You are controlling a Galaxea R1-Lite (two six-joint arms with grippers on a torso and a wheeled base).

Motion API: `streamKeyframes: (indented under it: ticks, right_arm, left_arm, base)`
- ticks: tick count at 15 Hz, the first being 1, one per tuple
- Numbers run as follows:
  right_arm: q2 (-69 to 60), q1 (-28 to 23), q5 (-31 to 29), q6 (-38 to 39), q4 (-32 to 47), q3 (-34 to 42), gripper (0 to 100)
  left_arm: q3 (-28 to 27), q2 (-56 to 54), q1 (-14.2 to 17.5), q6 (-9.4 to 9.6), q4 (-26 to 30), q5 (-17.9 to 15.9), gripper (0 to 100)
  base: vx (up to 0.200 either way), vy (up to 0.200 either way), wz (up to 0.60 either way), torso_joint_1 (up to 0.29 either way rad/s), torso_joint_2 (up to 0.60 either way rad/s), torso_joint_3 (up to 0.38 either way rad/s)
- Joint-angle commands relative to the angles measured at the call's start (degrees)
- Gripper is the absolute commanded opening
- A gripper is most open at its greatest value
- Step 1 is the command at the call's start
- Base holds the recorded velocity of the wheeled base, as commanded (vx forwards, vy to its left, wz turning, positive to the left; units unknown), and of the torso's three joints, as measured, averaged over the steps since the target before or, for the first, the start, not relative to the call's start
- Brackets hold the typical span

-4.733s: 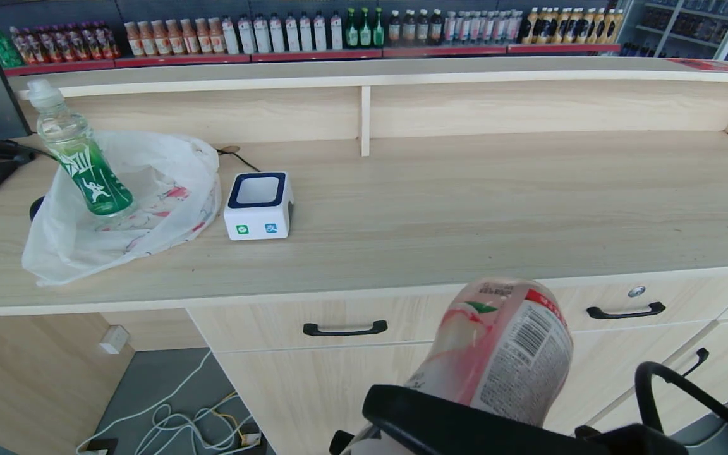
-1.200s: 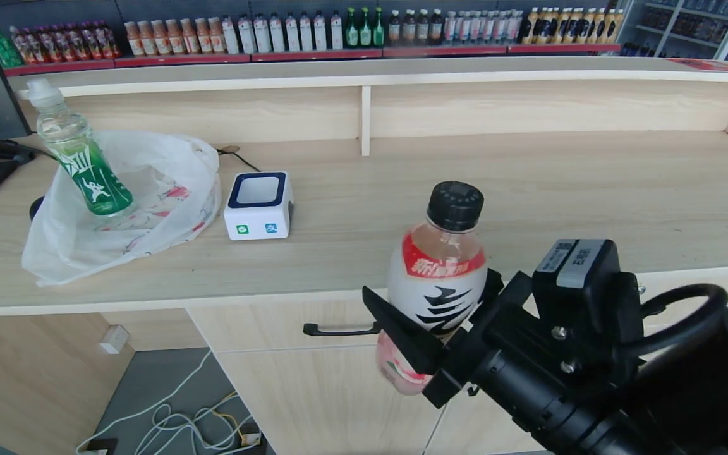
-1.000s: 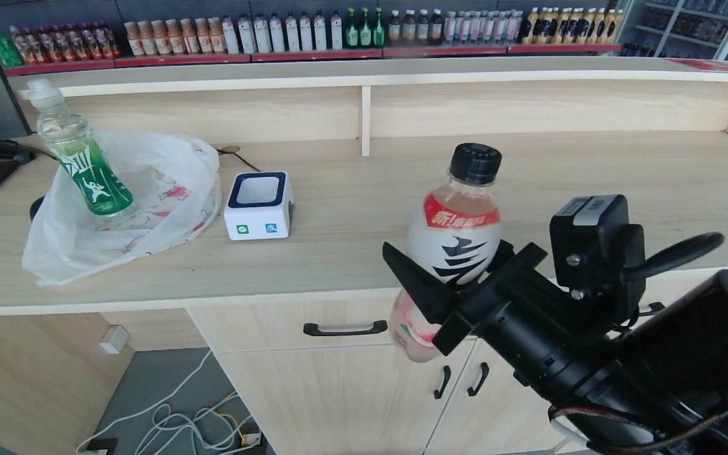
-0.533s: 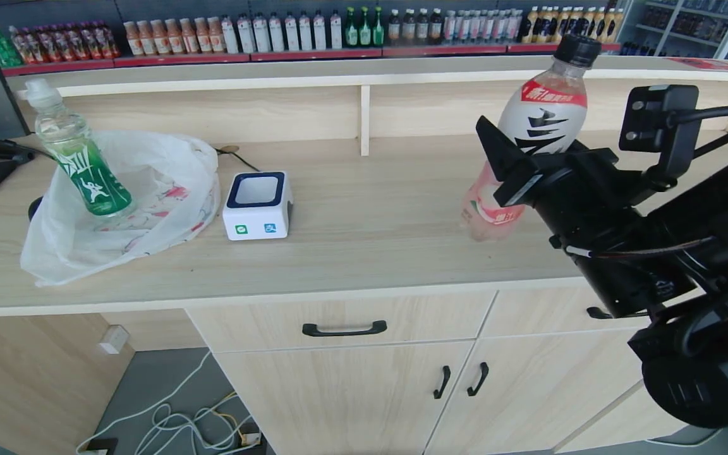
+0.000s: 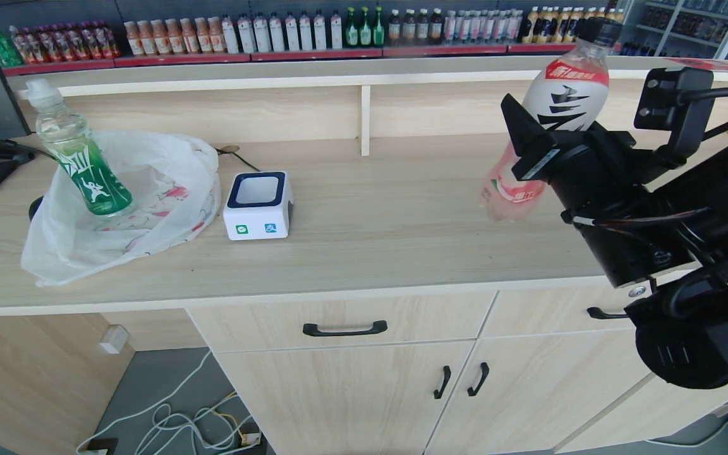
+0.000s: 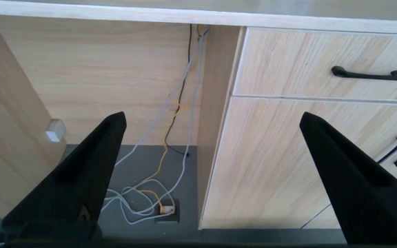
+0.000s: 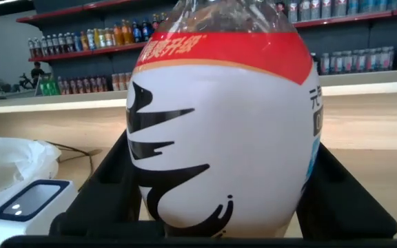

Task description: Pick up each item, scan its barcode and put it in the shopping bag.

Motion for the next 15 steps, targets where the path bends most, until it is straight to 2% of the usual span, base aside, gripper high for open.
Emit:
streamKeyframes:
  ticks: [1,15]
  right_arm:
    - [0.23,-1.62,0.03,0.07,-0.03,-0.32,0]
    - [-1.26,-1.88,0.03,0.07,-0.03,0.64,0]
  left_arm:
    - [0.00,-0.02,0.02,-0.03,-0.01,-0.01,100]
    - [0.00,-0.02,0.02,-0.29,-0.01,-0.01,100]
  base:
    - [0.000,0.200,0.00,0.007,0.00,0.007]
    - [0.000,0.200,0.00,0.003,0.00,0.003]
